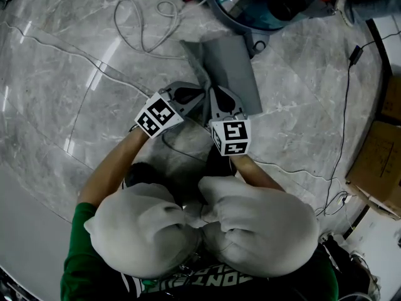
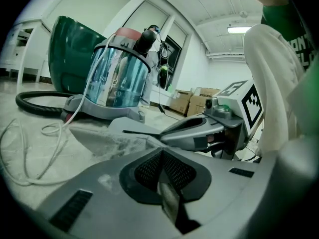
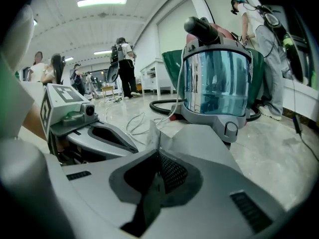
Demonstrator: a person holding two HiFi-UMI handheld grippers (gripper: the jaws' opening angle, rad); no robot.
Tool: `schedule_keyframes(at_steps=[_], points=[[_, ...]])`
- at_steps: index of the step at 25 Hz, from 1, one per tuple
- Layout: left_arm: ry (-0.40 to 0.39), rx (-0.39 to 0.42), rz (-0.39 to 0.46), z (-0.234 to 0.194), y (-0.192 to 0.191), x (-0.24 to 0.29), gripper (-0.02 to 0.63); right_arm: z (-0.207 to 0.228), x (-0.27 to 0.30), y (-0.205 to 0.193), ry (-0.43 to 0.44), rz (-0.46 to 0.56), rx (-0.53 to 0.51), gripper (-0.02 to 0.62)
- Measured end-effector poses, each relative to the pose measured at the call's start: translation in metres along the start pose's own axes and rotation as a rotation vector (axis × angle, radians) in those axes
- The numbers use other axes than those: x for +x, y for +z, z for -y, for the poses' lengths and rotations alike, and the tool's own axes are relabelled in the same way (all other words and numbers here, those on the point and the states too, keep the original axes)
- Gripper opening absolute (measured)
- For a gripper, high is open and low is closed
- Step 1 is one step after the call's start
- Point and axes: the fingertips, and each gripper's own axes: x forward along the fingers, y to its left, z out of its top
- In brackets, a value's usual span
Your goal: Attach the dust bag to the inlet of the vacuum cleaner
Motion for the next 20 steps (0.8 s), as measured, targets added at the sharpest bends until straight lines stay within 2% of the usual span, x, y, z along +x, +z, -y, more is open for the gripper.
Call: schedule_keyframes(at_steps=[5, 8, 12, 16, 20], points=[[-0.002, 0.012, 0.005, 0.001, 0.005, -0.003, 0.005, 0.001, 0.002, 0.004, 0.018, -0.007, -0.018, 0.014], [0.002, 0.042, 0.011, -0.002, 0.018, -0.009, 0.003, -0.005, -0.001, 0.011, 0.04, 0.006, -0.068, 0.014], [0.015, 0.096, 0.049, -0.016, 0.061, -0.021, 0.003, -0.014, -0.009, 0.028, 0.078, 0.033, -0.164, 0.014], [0.044, 0.182, 0.062, -0.038, 0.115, -0.041, 0.005, -0.02, -0.023, 0.057, 0.154, 0.069, -0.215, 0.014], [0.013, 0.262, 0.057, -0.058, 0.167, -0.049, 0.005, -0.013, -0.043, 0.089, 0.234, 0.107, -0.283, 0.014]])
